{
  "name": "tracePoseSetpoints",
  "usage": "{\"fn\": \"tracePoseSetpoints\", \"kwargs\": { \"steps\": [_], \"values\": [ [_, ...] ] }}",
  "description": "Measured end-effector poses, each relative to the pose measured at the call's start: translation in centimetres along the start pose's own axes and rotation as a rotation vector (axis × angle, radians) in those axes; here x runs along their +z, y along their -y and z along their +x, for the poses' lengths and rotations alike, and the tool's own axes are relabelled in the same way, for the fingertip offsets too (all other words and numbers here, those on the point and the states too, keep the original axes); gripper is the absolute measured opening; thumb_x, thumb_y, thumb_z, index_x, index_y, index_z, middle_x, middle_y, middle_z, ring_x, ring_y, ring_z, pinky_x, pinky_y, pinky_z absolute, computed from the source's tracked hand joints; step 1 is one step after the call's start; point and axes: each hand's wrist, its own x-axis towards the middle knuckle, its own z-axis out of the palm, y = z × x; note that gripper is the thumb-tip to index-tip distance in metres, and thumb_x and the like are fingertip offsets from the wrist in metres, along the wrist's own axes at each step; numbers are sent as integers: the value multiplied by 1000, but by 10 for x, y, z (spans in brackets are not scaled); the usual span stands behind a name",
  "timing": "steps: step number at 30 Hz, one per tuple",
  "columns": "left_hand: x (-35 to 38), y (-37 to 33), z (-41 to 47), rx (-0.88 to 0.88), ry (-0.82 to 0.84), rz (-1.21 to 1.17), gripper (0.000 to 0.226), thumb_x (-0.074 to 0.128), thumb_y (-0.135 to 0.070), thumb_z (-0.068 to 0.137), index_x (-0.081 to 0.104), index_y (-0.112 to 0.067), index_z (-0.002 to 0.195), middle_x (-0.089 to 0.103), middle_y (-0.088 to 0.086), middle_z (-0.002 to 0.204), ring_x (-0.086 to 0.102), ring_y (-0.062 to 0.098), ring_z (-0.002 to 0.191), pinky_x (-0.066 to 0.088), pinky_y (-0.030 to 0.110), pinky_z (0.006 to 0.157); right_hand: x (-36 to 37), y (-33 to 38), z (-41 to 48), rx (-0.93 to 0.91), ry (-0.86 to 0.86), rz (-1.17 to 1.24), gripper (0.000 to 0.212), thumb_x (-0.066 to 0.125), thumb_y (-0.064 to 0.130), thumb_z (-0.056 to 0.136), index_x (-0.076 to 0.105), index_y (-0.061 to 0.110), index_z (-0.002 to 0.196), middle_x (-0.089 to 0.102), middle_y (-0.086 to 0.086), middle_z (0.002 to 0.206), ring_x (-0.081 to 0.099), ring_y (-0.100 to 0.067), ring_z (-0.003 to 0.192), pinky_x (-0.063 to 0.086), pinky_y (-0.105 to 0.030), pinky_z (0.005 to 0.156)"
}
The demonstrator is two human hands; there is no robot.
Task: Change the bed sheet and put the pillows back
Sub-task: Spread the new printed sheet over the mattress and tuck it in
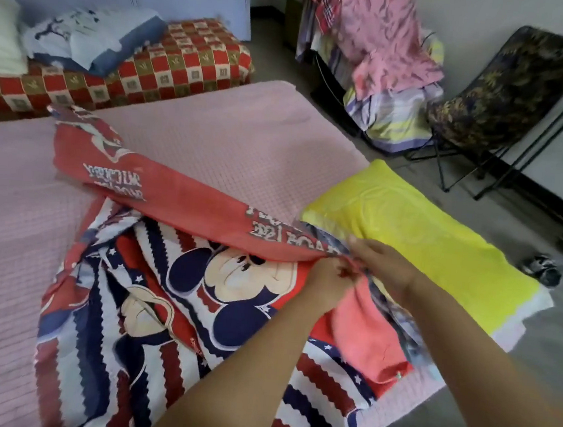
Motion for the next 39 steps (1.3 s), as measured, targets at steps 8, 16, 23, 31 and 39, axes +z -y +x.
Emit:
{"fn": "tracePoseSetpoints", "kwargs": {
  "steps": [8, 16, 23, 31, 39],
  "values": [
    [34, 21, -5, -57, 221, -89, 22, 70, -18, 83, 71, 1, 94, 65, -3, 76, 50, -5, 64, 43, 18, 70, 27, 10, 81, 164, 241, -538, 63, 48, 57, 92, 49, 14, 140, 46, -8, 145, 41, -25, 135, 32, -29, 105],
    [-63, 45, 48, -498, -84, -708, 52, 51, -53, 91, 56, -14, 125, 64, 3, 124, 59, 16, 117, 47, 33, 101, -26, -11, 145, 120, 180, 19, 67, 76, 57, 64, 72, 0, 97, 72, -21, 101, 66, -28, 93, 50, -45, 98],
    [-124, 23, 167, -422, -611, -1292, 59, 56, -48, 92, 48, -7, 135, 58, 11, 129, 58, 29, 114, 54, 49, 83, -104, 0, 179, 77, 235, 224, 79, 82, 51, 64, 60, -15, 101, 67, -30, 103, 64, -31, 84, 50, -43, 84],
    [-156, -17, 304, -168, -830, -1009, 44, 38, 9, 95, 43, -15, 131, 57, 12, 101, 59, 23, 85, 55, 29, 72, -181, -13, 185, 58, 176, 193, 34, 51, 18, 95, 80, 16, 76, 75, -8, 96, 72, -12, 83, 55, -20, 78],
    [-88, -125, 385, -115, -304, -735, 48, 44, -6, 101, 37, -18, 146, 59, 3, 114, 57, 11, 82, 45, 22, 69, -197, -39, 212, 190, 67, 431, 88, 74, 77, 44, 67, 12, 102, 68, -11, 110, 61, -17, 97, 47, -38, 80]
  ]
}}
